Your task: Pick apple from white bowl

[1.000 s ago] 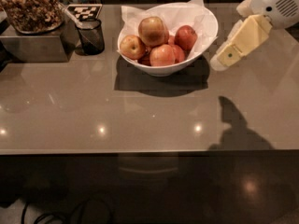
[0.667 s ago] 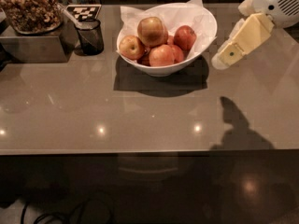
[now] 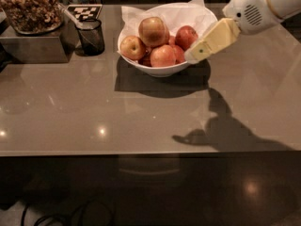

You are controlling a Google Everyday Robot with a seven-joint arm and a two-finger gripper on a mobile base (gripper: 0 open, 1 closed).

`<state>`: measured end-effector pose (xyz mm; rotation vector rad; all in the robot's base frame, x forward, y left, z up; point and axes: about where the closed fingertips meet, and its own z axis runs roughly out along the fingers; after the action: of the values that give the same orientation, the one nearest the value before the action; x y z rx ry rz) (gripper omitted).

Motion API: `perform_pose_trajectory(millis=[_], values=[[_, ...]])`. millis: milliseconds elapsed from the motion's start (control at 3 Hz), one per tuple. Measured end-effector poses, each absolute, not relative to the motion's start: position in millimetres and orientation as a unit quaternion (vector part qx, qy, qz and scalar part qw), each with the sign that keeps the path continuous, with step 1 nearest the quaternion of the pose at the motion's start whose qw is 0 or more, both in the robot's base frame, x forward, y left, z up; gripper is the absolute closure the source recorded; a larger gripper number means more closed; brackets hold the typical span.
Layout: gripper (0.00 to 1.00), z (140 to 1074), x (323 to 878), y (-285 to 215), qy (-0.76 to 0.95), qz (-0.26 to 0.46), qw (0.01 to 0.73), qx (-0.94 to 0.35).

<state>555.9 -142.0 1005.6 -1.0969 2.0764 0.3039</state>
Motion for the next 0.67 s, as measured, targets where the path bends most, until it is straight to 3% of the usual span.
perform_pose_trajectory(millis=[667], values=[[0.00,1000.6,584.1,-114.3,0.810,0.126,0.402,-0.409]])
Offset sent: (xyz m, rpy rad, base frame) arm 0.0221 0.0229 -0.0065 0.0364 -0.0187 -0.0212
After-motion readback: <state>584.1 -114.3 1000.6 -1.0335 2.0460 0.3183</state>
